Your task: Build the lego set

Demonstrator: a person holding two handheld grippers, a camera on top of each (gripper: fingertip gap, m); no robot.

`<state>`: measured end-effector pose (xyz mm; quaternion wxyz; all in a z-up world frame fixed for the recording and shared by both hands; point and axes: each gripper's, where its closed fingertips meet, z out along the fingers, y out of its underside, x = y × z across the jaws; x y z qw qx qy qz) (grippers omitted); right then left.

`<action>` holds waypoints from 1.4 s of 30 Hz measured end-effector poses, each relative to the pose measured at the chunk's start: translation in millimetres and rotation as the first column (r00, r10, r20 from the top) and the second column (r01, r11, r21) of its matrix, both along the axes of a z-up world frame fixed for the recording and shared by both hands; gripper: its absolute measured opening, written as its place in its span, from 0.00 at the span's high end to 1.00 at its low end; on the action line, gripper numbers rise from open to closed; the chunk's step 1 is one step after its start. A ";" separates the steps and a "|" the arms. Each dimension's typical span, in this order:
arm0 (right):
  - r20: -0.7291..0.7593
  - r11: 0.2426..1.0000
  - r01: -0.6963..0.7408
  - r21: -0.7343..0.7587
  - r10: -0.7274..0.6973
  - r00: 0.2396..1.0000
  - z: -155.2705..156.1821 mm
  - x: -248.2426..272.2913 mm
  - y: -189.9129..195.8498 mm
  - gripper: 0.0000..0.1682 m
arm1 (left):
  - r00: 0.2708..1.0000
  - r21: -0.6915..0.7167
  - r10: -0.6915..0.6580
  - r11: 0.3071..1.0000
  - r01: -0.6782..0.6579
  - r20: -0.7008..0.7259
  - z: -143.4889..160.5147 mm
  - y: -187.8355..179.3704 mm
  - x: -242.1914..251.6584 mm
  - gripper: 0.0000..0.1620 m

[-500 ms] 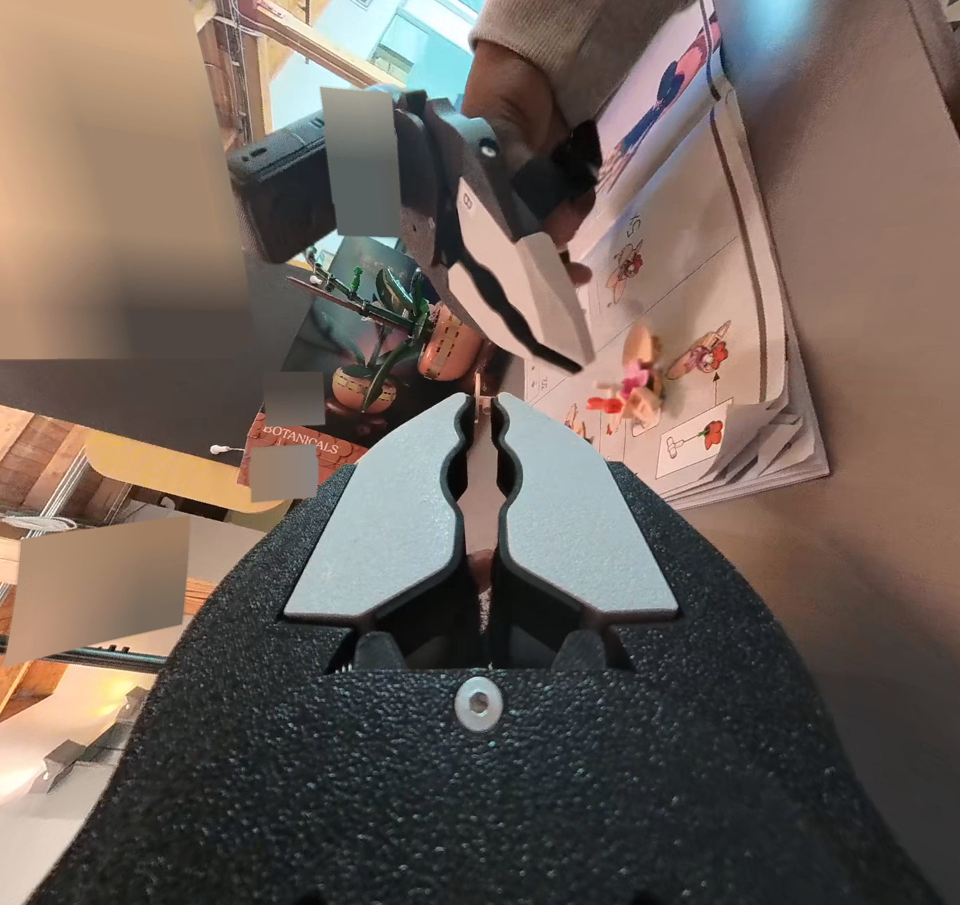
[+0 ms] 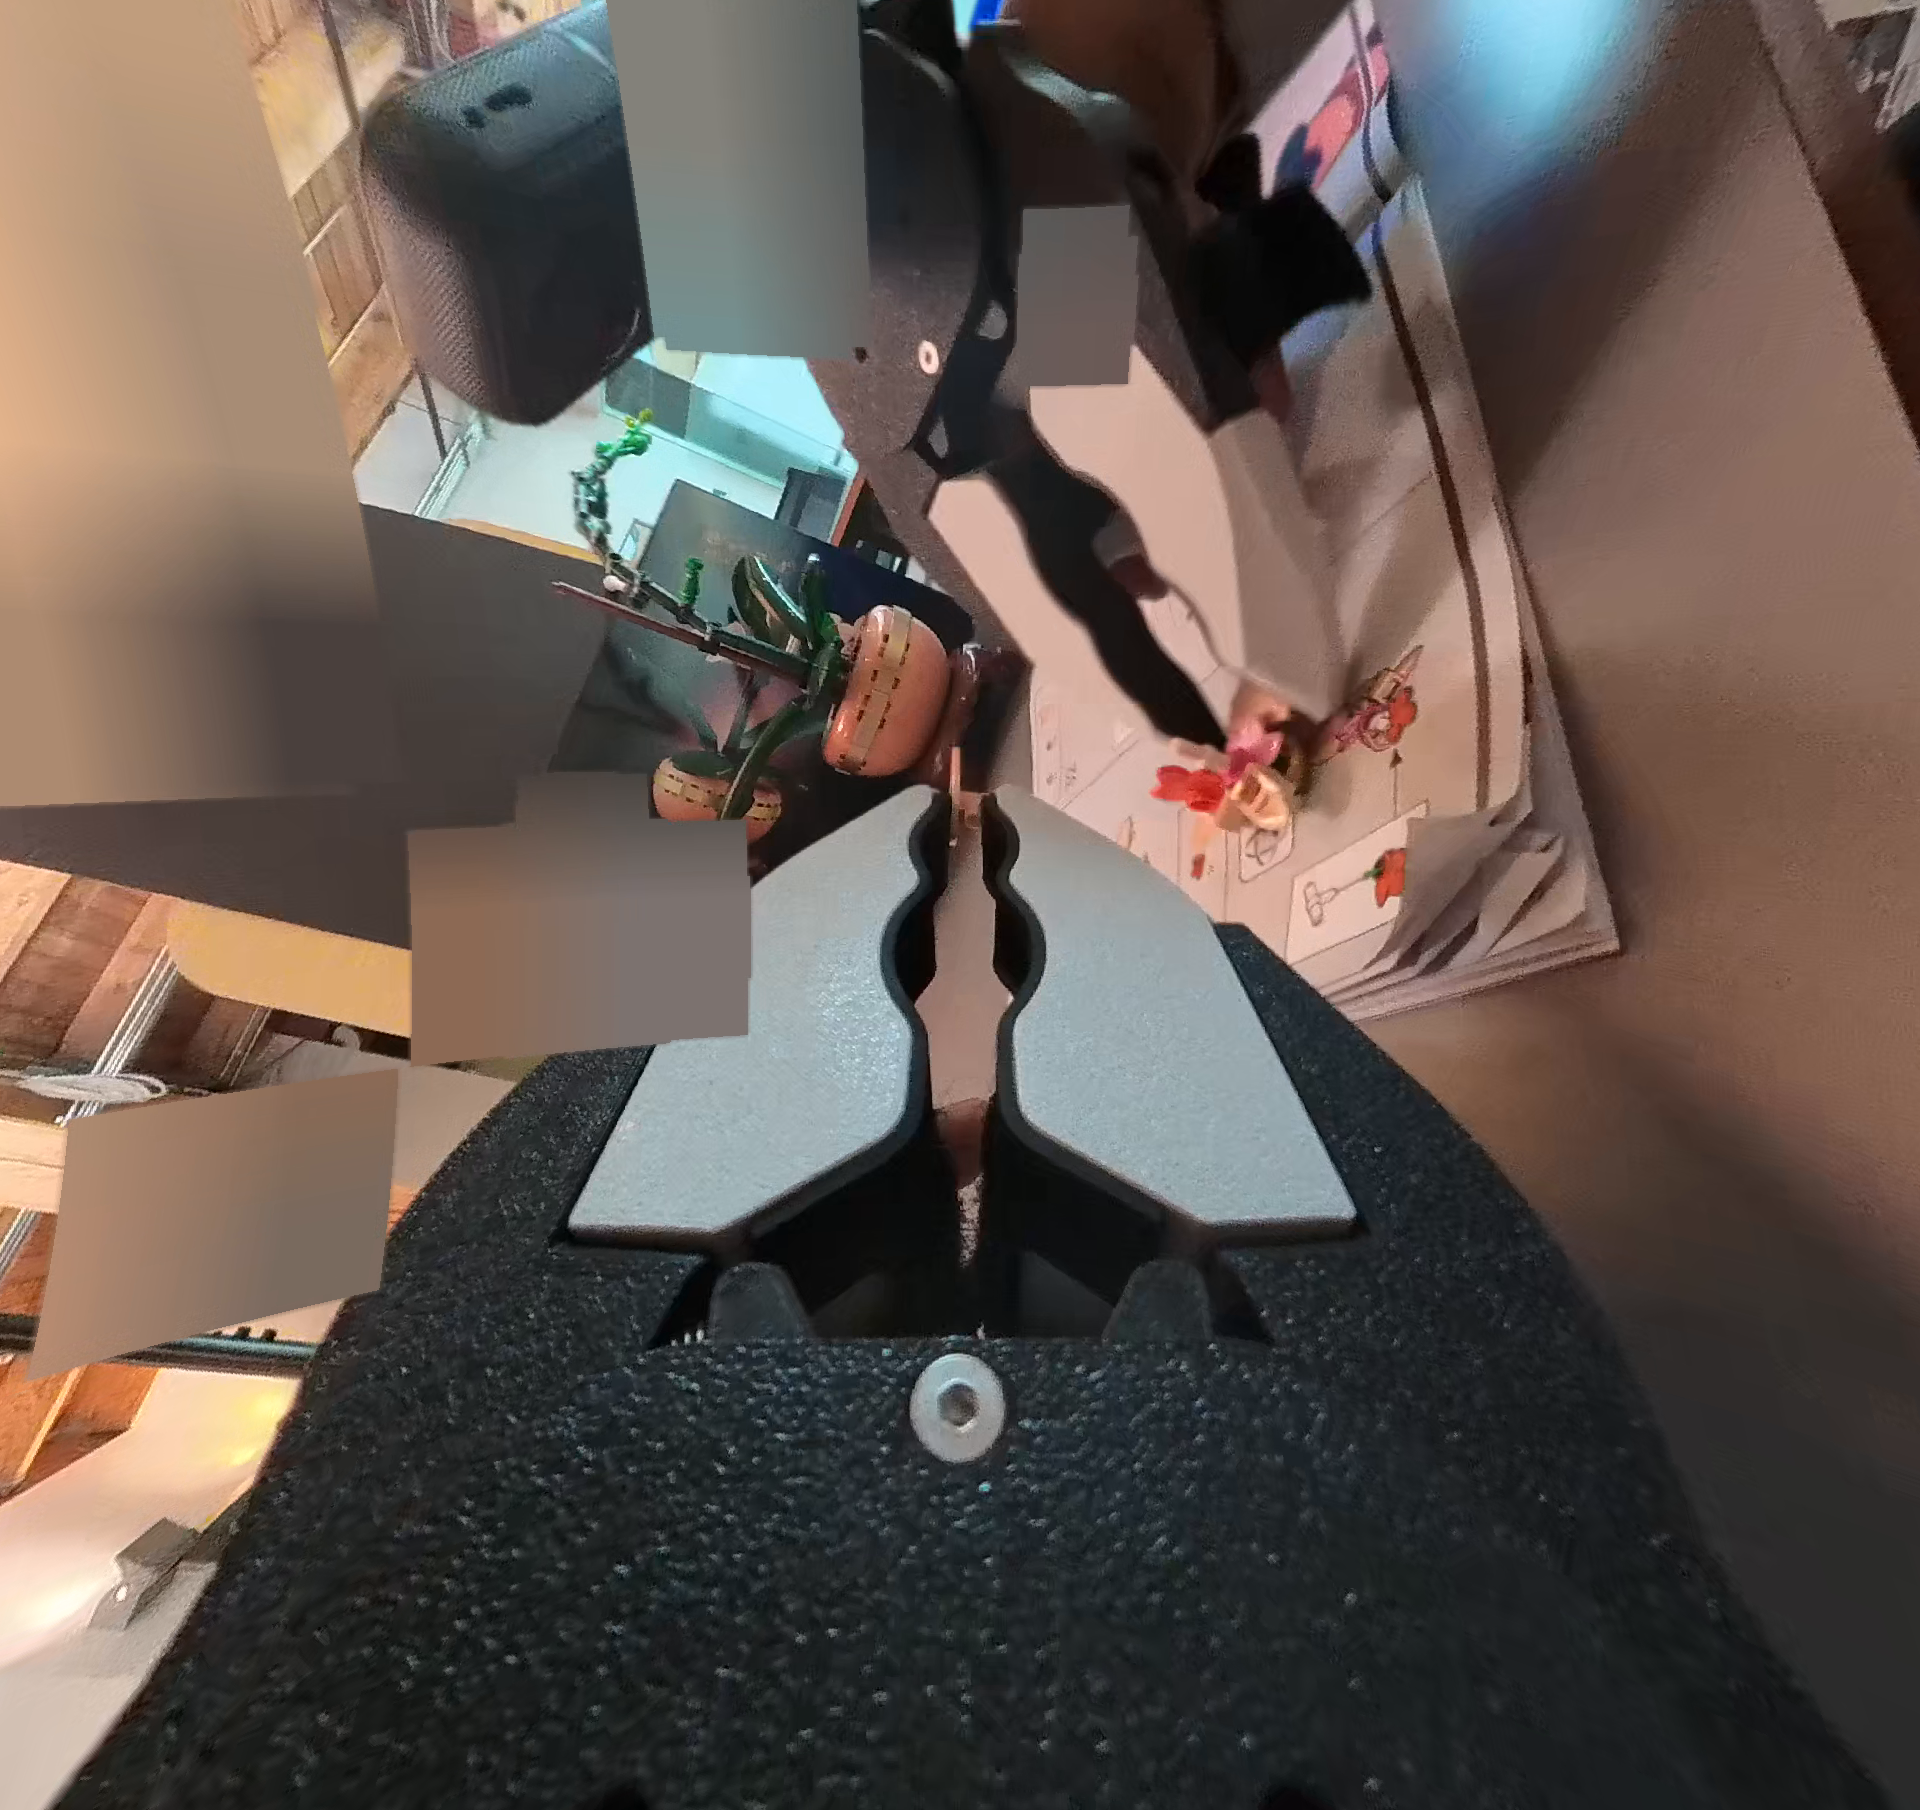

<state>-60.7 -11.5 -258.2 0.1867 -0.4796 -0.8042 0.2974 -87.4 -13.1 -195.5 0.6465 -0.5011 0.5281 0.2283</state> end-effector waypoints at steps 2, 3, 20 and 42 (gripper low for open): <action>-0.006 1.000 -0.004 0.013 0.004 1.000 1.1 2.2 2.1 0.90 | 1.000 0.024 -0.006 1.000 0.005 0.019 5.4 -2.0 -0.9 0.97; -0.010 1.000 -0.004 0.012 0.004 1.000 2.3 3.7 3.4 0.90 | 0.999 0.038 -0.013 0.999 0.012 0.030 8.2 -3.2 -0.8 0.97; 0.001 0.927 0.302 -0.221 -0.309 0.951 13.7 32.8 60.2 0.90 | 0.680 -0.146 -0.025 0.970 0.193 0.733 50.1 0.0 -25.3 0.97; -0.041 0.952 0.284 -0.118 -0.290 0.956 -1.6 15.8 16.0 0.88 | 0.510 -0.465 0.268 0.830 0.308 0.817 24.7 20.1 -5.0 0.97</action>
